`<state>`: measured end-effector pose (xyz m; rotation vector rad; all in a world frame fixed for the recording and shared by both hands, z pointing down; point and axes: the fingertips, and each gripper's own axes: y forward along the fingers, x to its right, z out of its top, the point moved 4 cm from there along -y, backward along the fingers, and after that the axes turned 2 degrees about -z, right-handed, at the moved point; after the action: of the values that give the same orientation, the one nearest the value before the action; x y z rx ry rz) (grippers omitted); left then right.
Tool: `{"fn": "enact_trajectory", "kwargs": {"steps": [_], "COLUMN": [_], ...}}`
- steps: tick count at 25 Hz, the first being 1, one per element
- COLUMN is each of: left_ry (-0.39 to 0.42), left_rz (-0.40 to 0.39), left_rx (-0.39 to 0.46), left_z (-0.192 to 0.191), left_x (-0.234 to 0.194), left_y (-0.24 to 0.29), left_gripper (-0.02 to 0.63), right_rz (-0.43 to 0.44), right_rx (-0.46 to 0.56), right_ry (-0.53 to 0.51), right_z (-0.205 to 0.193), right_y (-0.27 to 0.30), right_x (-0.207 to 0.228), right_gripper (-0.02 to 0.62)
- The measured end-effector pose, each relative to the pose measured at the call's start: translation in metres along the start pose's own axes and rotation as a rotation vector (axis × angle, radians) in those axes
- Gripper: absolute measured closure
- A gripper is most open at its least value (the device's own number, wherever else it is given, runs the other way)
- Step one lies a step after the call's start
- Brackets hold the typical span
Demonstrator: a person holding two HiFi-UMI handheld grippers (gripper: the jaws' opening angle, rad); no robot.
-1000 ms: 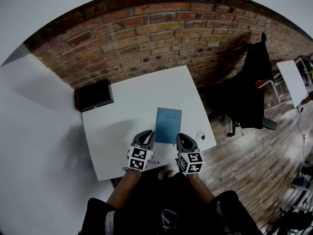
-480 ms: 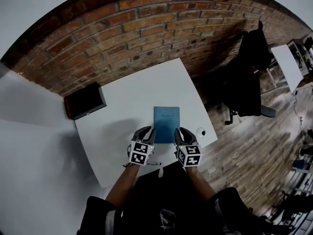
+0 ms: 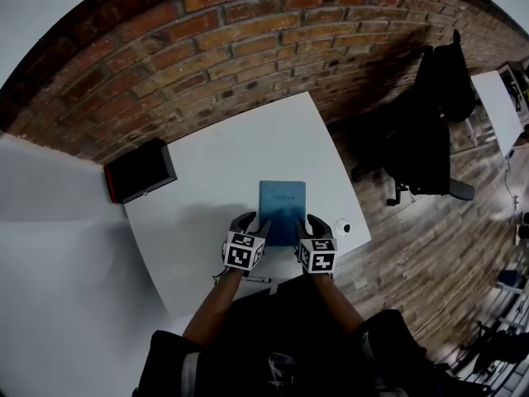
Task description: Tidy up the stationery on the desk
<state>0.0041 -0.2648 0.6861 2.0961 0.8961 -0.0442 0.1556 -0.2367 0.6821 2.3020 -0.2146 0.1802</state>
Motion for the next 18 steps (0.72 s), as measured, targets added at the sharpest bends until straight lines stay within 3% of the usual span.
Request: {"fn": "enact_trajectory", "kwargs": {"steps": [4, 13, 18], "left_ry": [-0.043, -0.102, -0.129], "left_rz": [0.021, 0.054, 0.031], "left_rx": [-0.049, -0.107, -0.141], "left_z": [-0.009, -0.019, -0.029], "left_x": [-0.001, -0.007, -0.003], "left_y": [0.016, 0.031, 0.037], "left_gripper": [0.443, 0.443, 0.443], "right_rz": [0.019, 0.035, 0.05], "right_rx": [-0.077, -0.142, -0.175], "right_ry": [0.068, 0.073, 0.103], "right_z": [-0.015, -0.03, -0.038], "right_y": [0.012, 0.028, 0.031], "right_x": [0.011, 0.019, 0.02], "right_gripper": [0.472, 0.472, 0.472]}}
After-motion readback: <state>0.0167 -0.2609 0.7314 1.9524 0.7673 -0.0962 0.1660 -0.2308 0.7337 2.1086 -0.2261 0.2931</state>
